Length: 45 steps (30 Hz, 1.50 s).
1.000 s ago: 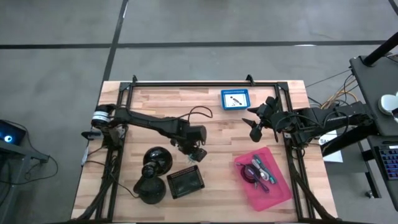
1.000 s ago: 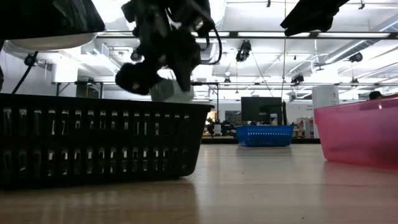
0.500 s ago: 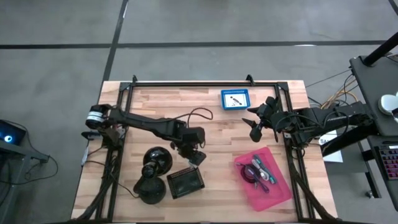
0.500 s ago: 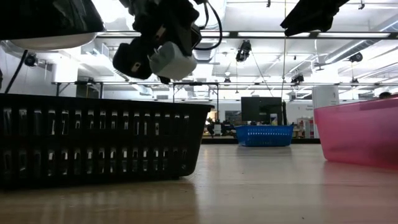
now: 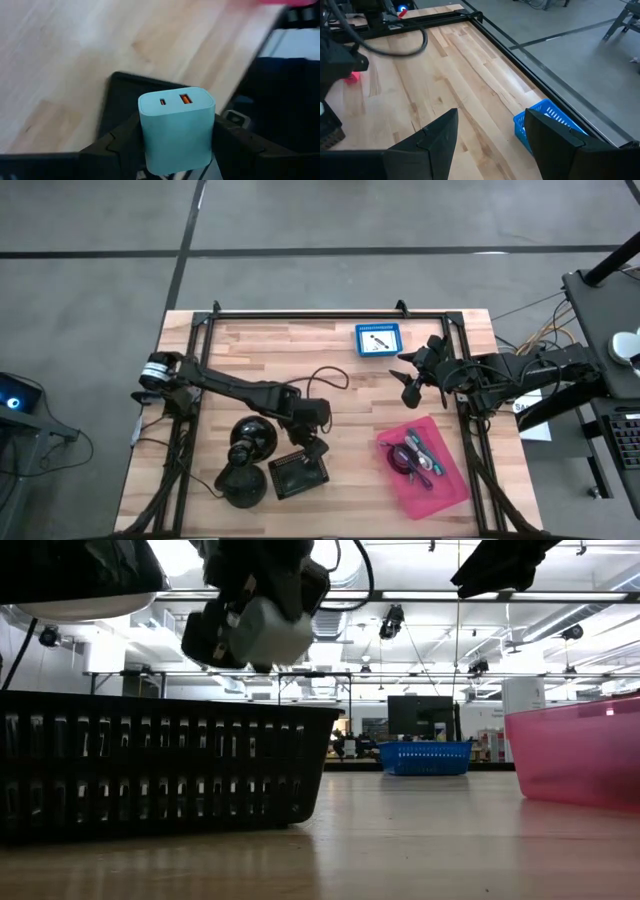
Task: Pick and place items into bin
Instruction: Put the white charger adapter into the black bin
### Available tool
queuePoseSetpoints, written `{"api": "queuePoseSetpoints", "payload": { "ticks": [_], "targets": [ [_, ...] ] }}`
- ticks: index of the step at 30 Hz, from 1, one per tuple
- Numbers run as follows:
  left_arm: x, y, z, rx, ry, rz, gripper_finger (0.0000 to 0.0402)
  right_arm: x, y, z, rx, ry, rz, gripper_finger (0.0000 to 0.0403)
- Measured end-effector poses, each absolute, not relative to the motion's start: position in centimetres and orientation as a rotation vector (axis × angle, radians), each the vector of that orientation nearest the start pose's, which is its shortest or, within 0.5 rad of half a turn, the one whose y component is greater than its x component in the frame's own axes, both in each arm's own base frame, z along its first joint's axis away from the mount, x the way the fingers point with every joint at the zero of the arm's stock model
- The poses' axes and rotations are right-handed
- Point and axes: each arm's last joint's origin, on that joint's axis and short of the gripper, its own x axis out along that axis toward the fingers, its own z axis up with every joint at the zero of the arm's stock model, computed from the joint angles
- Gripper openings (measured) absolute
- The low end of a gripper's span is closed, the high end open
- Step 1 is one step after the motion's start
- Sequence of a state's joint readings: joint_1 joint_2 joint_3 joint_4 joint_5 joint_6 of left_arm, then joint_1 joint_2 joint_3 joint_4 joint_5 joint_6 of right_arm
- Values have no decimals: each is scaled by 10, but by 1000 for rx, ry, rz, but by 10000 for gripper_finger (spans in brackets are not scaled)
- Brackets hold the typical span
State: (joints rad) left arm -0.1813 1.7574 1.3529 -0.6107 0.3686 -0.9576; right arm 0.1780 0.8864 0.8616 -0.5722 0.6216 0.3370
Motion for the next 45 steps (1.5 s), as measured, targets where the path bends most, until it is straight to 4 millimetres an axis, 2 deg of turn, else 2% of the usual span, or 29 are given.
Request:
{"api": "queuePoseSetpoints", "payload": {
  "ticks": [7, 15, 25, 32, 39, 45],
  "targets": [
    [357, -81, 226, -930, 1223, 34, 184, 175, 14, 311, 89, 474, -517, 215],
    [355, -87, 222, -902, 1232, 18, 184, 175, 14, 310, 87, 477, -518, 215],
    [361, -93, 200, -831, 1289, 4, 184, 175, 14, 310, 88, 480, -519, 215],
    [363, -94, 191, -827, 1311, 18, 184, 175, 14, 309, 87, 483, -520, 215],
    [364, -94, 188, -834, 1317, 28, 221, 175, 14, 309, 86, 484, -520, 215],
    [365, -94, 191, -838, 1303, 19, 227, 175, 14, 309, 86, 484, -519, 215]
  ]
}}
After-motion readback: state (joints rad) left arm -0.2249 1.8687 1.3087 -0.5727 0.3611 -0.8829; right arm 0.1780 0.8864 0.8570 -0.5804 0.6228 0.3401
